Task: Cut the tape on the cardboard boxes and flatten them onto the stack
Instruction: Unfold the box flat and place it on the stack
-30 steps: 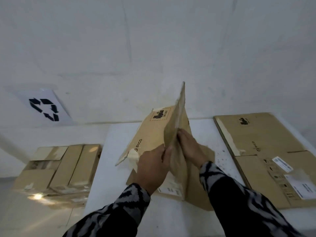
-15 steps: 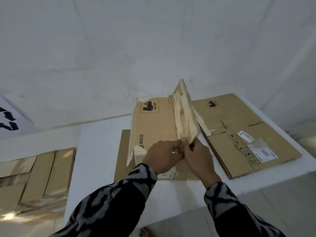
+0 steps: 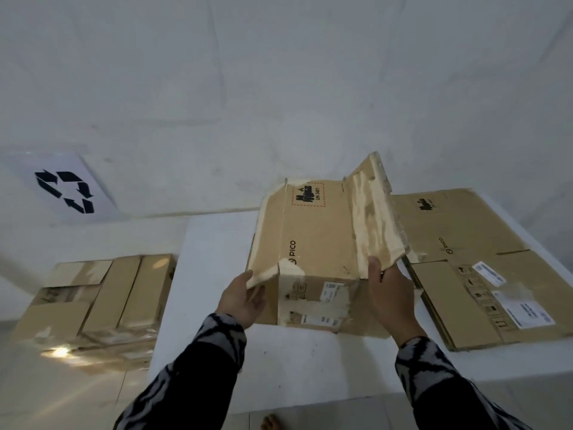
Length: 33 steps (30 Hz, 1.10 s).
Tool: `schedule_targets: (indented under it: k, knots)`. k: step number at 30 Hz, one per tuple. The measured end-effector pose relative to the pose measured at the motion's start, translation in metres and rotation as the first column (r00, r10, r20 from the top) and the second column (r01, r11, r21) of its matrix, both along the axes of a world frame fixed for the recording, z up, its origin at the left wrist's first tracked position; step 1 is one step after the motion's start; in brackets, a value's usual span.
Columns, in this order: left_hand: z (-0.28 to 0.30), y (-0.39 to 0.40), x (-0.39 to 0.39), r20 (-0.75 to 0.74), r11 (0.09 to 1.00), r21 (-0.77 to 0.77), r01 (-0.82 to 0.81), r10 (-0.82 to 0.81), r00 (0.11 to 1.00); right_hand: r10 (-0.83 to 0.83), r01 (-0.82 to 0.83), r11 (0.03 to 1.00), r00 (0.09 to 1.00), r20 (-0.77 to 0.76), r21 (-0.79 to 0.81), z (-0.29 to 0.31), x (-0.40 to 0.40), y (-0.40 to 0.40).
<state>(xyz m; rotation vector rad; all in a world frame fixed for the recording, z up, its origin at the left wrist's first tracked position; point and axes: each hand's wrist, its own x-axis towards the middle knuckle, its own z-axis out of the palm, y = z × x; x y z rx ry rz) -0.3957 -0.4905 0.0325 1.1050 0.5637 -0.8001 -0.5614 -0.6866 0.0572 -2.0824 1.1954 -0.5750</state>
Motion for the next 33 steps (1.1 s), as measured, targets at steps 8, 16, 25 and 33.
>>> schedule_targets:
  k: [8, 16, 25, 33]
  knots:
    - [0.079, -0.024, -0.033, 0.813, 0.828, 0.557, 0.062, -0.559, 0.165, 0.221, -0.219, 0.972, 0.975, 0.010, -0.085, 0.027, 0.022, 0.025]
    - [0.047, -0.032, -0.004, 0.727, 0.728, 0.685, 0.031, -0.685, 0.045, 0.266, -0.288, 0.956, 0.934, -0.237, -0.061, 0.025, 0.041, 0.032]
    - [0.040, -0.013, 0.024, 0.556, 0.511, 0.732, 0.451, -0.830, 0.038, 0.270, -0.294, 0.954, 0.928, -0.255, -0.059, 0.014, 0.044, 0.022]
    - [0.043, -0.035, 0.063, 0.500, 0.430, 0.696, 0.575, -0.865, 0.041, 0.294, -0.315, 0.948, 0.918, -0.265, -0.040, 0.013, 0.045, 0.017]
